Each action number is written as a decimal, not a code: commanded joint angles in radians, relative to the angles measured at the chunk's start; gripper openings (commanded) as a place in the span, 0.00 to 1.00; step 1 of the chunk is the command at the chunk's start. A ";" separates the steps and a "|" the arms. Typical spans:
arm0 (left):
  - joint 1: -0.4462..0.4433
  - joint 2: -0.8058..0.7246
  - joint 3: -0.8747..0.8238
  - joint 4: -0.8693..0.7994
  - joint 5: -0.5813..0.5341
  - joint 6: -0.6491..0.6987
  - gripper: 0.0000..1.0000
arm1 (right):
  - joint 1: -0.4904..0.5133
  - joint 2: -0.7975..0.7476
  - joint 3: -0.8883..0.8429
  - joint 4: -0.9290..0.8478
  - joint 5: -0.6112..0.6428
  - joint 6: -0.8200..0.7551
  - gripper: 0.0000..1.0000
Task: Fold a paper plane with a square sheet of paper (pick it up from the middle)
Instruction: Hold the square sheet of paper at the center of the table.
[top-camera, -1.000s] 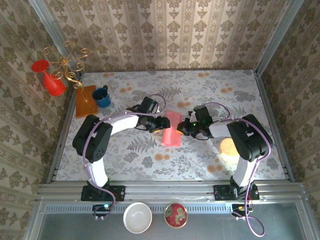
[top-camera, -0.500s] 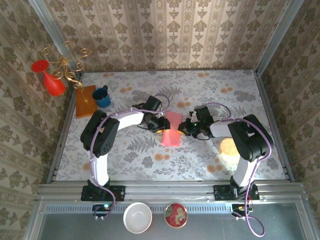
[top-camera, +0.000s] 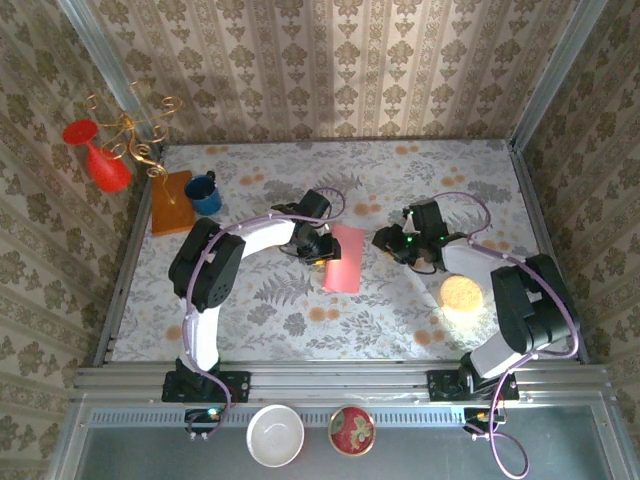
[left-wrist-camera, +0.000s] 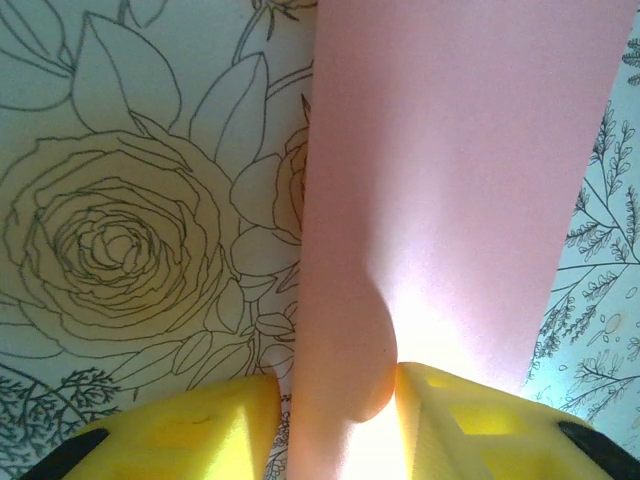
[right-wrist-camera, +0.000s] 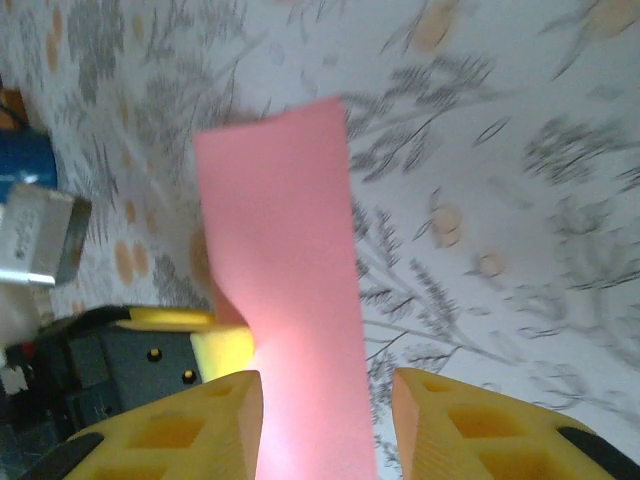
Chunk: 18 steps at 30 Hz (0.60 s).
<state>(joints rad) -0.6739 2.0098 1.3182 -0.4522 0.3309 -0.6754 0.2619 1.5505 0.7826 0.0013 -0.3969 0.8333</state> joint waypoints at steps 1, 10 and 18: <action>-0.017 0.128 -0.063 -0.080 -0.087 -0.005 0.39 | -0.033 -0.036 0.009 -0.087 0.076 -0.036 0.41; -0.016 0.173 -0.060 -0.086 -0.114 -0.091 0.38 | -0.069 0.048 0.099 -0.136 -0.018 -0.117 0.41; -0.021 0.206 -0.054 -0.094 -0.103 -0.103 0.39 | -0.074 0.120 0.207 -0.202 -0.094 -0.204 0.40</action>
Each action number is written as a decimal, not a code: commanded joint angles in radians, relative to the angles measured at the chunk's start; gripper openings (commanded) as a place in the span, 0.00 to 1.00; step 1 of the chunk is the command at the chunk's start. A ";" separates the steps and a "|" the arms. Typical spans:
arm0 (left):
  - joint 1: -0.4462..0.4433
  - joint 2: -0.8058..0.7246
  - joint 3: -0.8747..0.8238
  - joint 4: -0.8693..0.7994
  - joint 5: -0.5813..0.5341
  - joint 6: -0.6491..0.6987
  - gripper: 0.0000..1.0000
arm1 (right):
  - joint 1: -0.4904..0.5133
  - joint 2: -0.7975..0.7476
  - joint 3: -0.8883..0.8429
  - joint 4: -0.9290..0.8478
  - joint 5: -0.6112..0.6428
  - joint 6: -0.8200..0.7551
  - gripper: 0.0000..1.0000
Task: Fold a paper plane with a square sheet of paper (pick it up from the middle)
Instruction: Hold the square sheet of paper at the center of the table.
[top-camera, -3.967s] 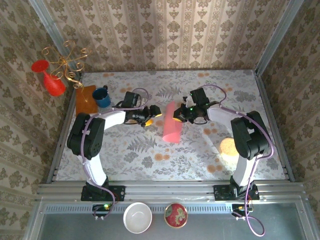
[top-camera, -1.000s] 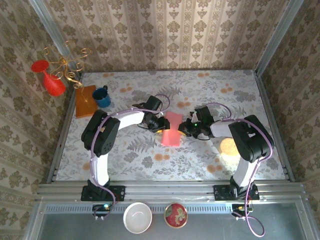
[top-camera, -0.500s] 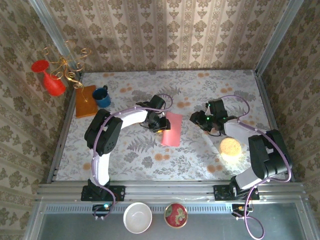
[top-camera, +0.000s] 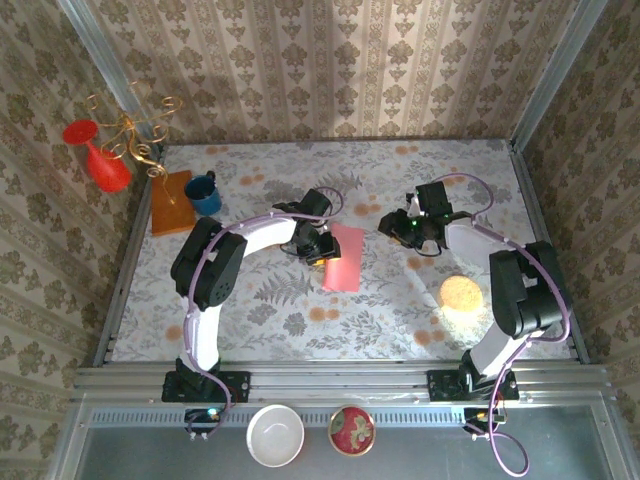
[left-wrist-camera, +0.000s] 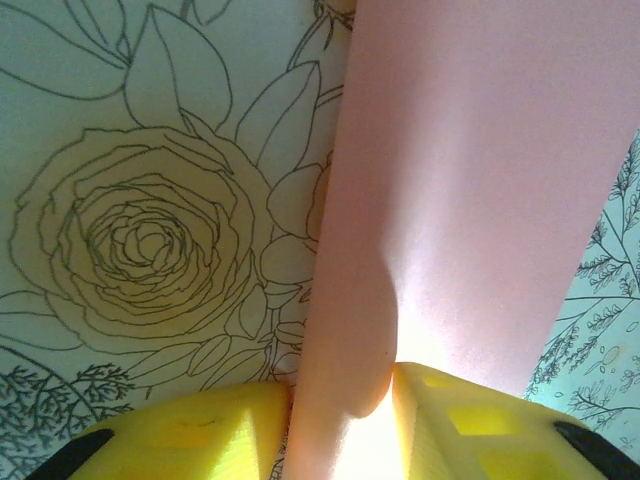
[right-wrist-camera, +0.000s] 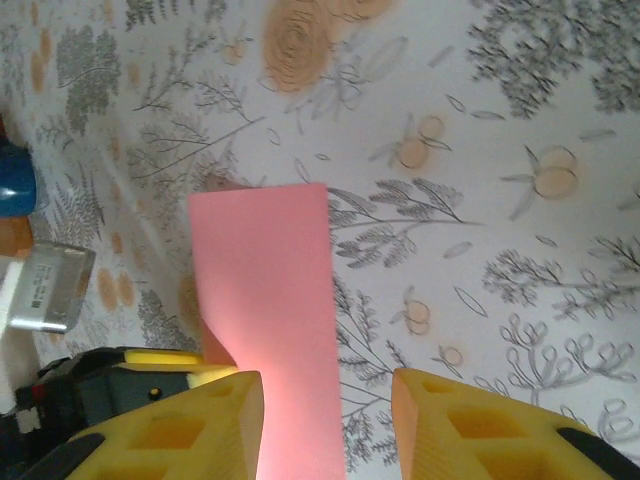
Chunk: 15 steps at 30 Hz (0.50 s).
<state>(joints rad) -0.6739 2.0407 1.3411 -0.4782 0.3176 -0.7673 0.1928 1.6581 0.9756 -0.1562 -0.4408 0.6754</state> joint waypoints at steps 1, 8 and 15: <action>-0.023 0.177 -0.081 -0.075 -0.094 -0.006 0.39 | -0.005 0.014 0.005 -0.021 -0.066 -0.038 0.41; -0.025 0.188 -0.093 -0.091 -0.100 0.016 0.39 | 0.007 0.049 -0.004 0.039 -0.110 -0.022 0.39; -0.026 0.203 -0.082 -0.104 -0.101 0.047 0.39 | 0.037 0.082 0.006 0.038 -0.118 -0.043 0.37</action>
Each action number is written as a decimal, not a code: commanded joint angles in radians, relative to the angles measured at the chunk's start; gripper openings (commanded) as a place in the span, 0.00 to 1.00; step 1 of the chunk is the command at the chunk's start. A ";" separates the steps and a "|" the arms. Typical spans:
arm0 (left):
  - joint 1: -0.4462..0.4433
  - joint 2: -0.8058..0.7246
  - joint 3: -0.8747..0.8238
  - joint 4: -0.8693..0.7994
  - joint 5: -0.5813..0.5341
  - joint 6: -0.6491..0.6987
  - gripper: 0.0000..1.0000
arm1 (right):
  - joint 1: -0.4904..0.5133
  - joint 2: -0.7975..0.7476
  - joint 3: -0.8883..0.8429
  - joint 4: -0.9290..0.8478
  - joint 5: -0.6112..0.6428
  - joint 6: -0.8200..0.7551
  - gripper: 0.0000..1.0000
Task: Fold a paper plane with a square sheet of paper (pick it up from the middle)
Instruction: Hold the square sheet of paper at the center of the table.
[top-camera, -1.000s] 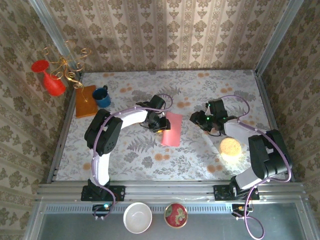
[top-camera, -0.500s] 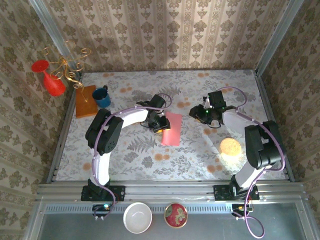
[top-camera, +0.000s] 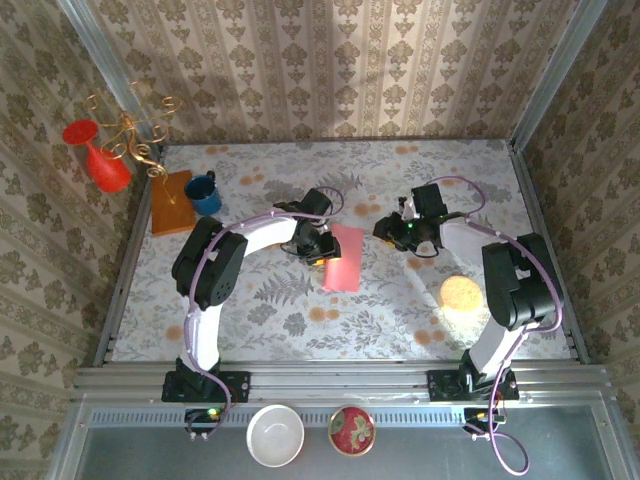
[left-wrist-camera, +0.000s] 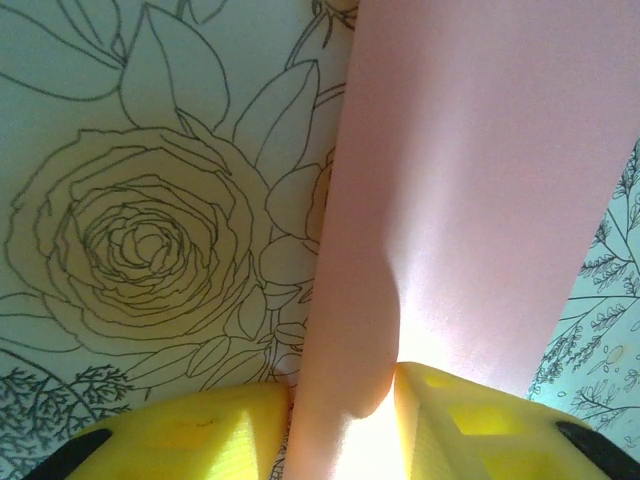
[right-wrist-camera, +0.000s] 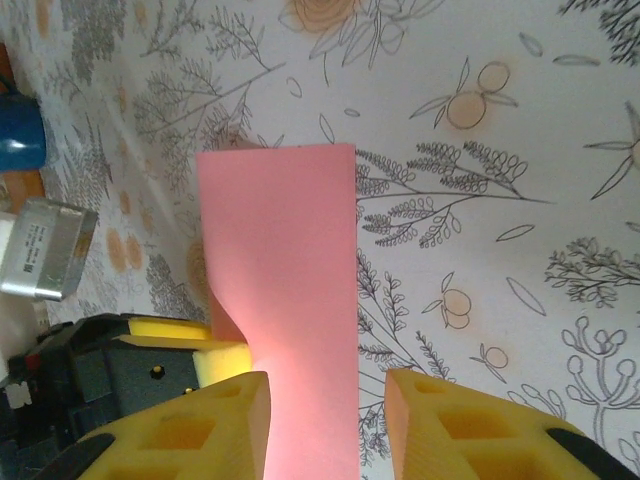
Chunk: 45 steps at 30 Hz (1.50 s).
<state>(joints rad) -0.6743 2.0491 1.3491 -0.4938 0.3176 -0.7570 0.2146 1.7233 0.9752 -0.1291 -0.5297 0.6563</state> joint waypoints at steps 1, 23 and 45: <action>-0.024 0.199 -0.085 -0.090 -0.101 0.042 0.39 | 0.019 0.021 0.008 0.009 -0.029 -0.027 0.36; -0.020 0.258 -0.044 -0.122 -0.102 0.060 0.40 | 0.090 0.091 0.049 0.008 -0.081 -0.040 0.29; -0.011 0.289 -0.036 -0.154 -0.088 0.033 0.41 | 0.128 0.146 0.021 0.061 -0.096 0.025 0.23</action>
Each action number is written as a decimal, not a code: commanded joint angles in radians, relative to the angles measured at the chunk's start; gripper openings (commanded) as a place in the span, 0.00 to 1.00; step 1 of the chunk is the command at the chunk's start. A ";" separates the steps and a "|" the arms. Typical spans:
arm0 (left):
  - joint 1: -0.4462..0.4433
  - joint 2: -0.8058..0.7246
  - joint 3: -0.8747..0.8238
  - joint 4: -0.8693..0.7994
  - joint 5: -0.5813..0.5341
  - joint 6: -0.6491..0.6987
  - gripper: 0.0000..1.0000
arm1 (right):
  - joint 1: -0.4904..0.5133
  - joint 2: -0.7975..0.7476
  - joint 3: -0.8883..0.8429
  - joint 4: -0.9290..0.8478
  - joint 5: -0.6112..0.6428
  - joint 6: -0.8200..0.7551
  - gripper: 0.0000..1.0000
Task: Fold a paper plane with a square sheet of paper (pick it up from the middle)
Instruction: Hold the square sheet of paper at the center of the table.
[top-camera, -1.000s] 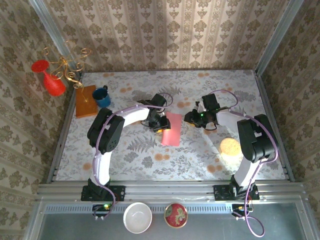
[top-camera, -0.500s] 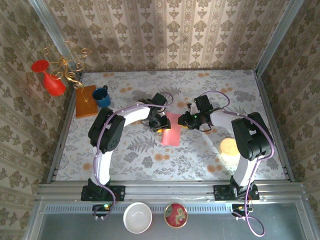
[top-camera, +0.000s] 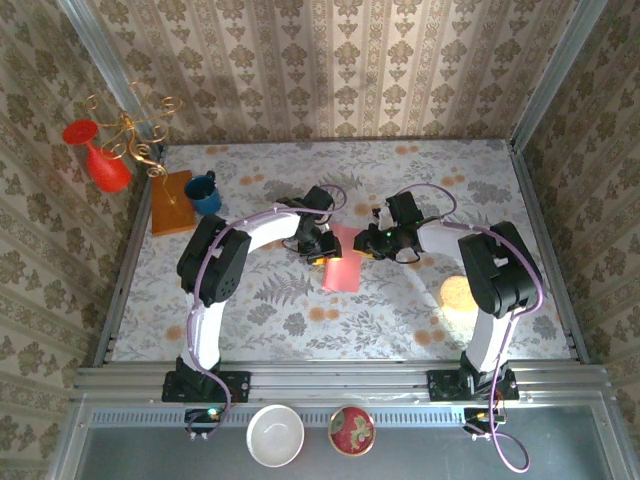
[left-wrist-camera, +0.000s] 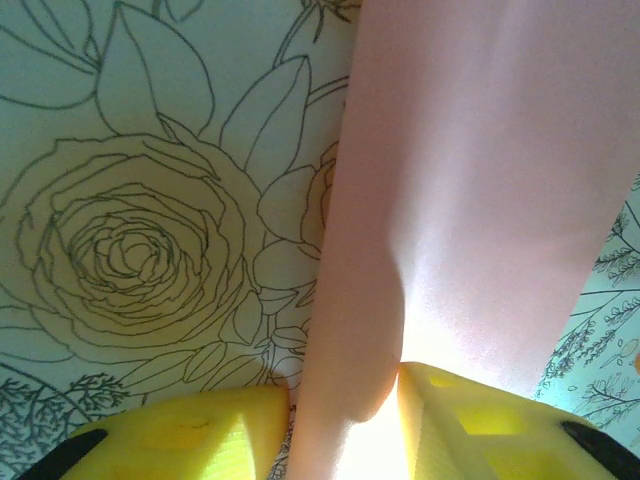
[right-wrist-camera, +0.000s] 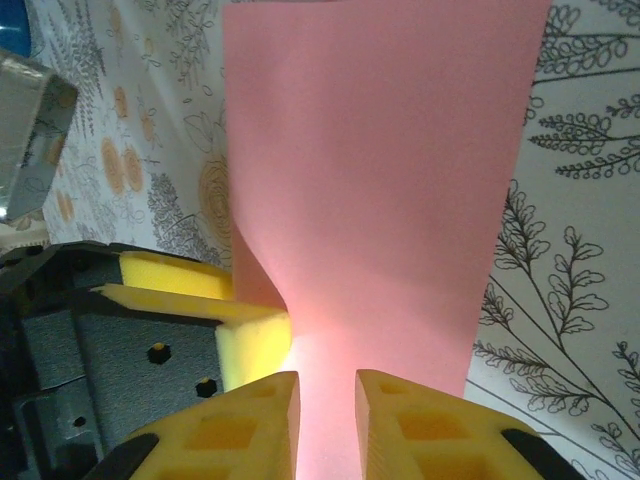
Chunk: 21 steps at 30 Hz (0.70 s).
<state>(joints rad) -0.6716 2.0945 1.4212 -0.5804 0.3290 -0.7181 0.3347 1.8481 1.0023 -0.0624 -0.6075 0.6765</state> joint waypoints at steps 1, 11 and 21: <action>-0.013 0.245 -0.108 -0.068 -0.099 -0.006 0.41 | 0.010 0.024 -0.007 -0.008 -0.017 0.003 0.23; -0.012 0.242 -0.111 -0.069 -0.094 -0.006 0.41 | 0.009 0.082 -0.002 -0.117 0.051 -0.041 0.19; 0.018 0.042 -0.109 -0.020 -0.059 -0.004 0.42 | 0.009 0.156 0.050 -0.309 0.177 -0.146 0.12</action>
<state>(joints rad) -0.6594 2.0544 1.3960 -0.5480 0.3603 -0.7185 0.3386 1.9331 1.0660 -0.2184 -0.5648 0.5869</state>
